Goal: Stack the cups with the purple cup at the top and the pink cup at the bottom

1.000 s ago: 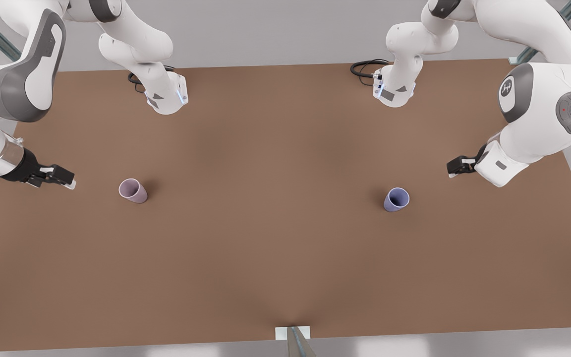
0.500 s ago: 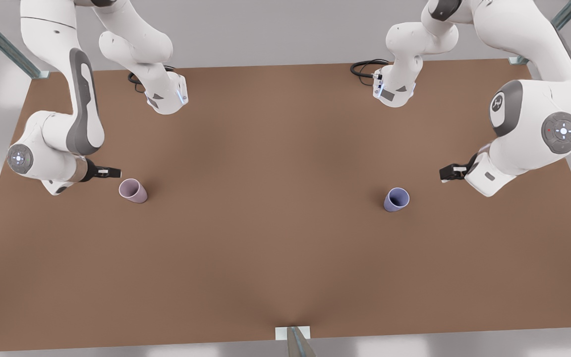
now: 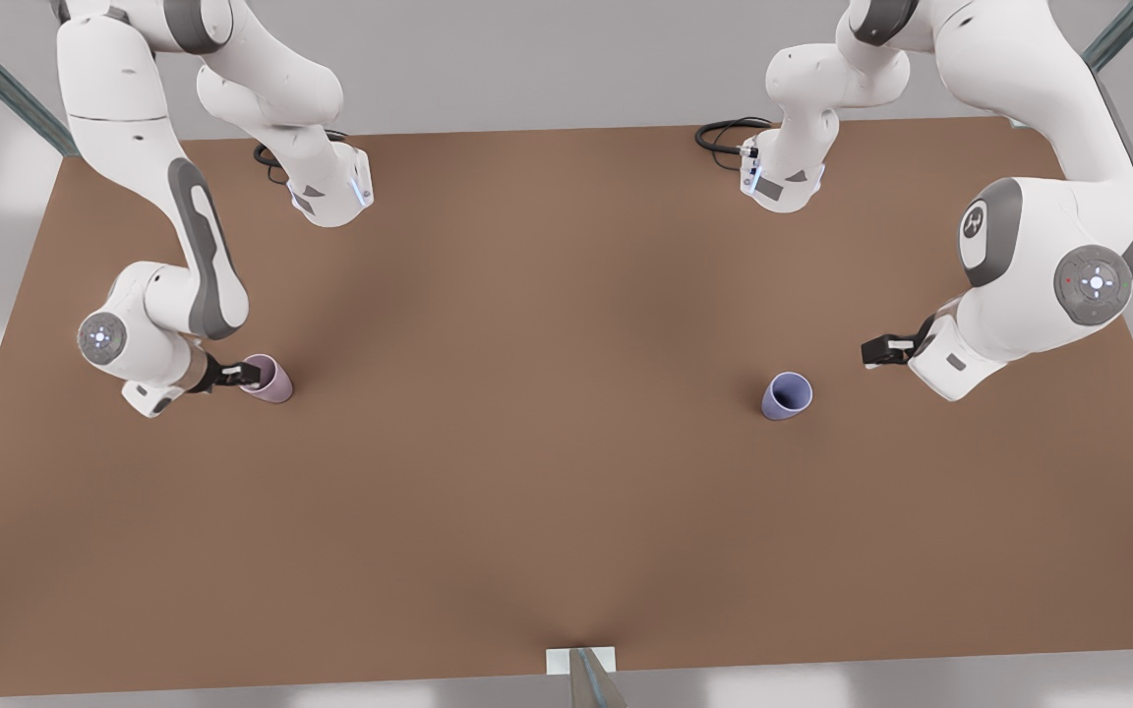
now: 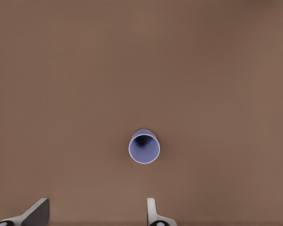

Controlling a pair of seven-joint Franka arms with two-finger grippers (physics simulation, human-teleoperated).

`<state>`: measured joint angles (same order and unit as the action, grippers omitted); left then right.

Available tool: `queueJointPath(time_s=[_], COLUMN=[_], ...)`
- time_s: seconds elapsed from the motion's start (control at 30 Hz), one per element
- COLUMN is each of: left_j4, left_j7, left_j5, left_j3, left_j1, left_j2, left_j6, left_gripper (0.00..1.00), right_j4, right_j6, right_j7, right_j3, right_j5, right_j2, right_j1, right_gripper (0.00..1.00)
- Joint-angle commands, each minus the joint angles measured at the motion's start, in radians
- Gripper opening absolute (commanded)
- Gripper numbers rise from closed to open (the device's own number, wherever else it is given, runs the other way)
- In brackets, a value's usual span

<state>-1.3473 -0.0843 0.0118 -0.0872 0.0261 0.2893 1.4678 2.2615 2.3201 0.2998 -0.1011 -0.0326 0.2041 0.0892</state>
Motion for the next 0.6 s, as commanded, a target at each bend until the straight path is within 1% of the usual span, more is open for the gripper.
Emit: queueJointPath(time_s=[0.0,0.17,0.27,0.33,0.37,0.4,0.43,0.47,0.5,0.53,0.57], left_j4=[0.0,0.0,0.0,0.0,0.0,0.0,0.0,0.0,-0.001,-0.001,0.0], left_j7=[0.005,0.005,0.005,0.005,0.005,0.005,0.005,0.005,0.005,0.005,0.005], left_j5=[0.0,0.0,0.0,0.0,0.0,0.0,-0.001,0.0,0.0,0.0,-0.001], left_j3=[0.0,0.0,0.0,0.0,0.0,0.0,0.0,0.0,0.0,0.0,0.0], left_j1=[0.0,0.0,0.002,0.001,0.0,0.002,0.002,0.002,0.002,0.002,0.002], left_j2=[-0.001,-0.002,-0.002,-0.001,-0.001,0.001,-0.001,-0.001,0.001,0.001,-0.001], left_j6=[-0.003,-0.003,-0.003,-0.004,-0.003,-0.003,-0.004,-0.004,-0.006,-0.004,-0.004], left_gripper=[1.0,1.0,1.0,1.0,1.0,1.0,1.0,1.0,1.0,1.0,1.0], right_j4=[0.013,0.047,0.07,0.078,0.087,0.096,0.096,0.096,0.096,0.096,0.096], right_j6=[0.077,0.096,0.096,0.107,0.127,0.14,0.14,0.14,0.139,0.137,0.134], right_j7=[0.156,0.157,0.168,0.176,0.176,0.176,0.176,0.174,0.174,0.174,0.174], right_j3=[-0.002,0.0,-0.002,-0.002,-0.002,-0.003,-0.003,-0.003,-0.002,-0.002,-0.002], right_j5=[-0.001,-0.001,-0.001,-0.001,-0.001,-0.001,-0.001,-0.001,-0.001,-0.001,-0.001], right_j2=[0.011,0.021,0.021,0.024,0.032,0.032,0.034,0.032,0.032,0.032,0.031], right_j1=[0.004,0.009,0.009,0.01,0.01,0.01,0.009,0.009,0.009,0.009,0.006], right_gripper=[1.0,0.94,0.93,0.88,0.84,0.74,0.68,0.57,0.51,0.41,0.35])
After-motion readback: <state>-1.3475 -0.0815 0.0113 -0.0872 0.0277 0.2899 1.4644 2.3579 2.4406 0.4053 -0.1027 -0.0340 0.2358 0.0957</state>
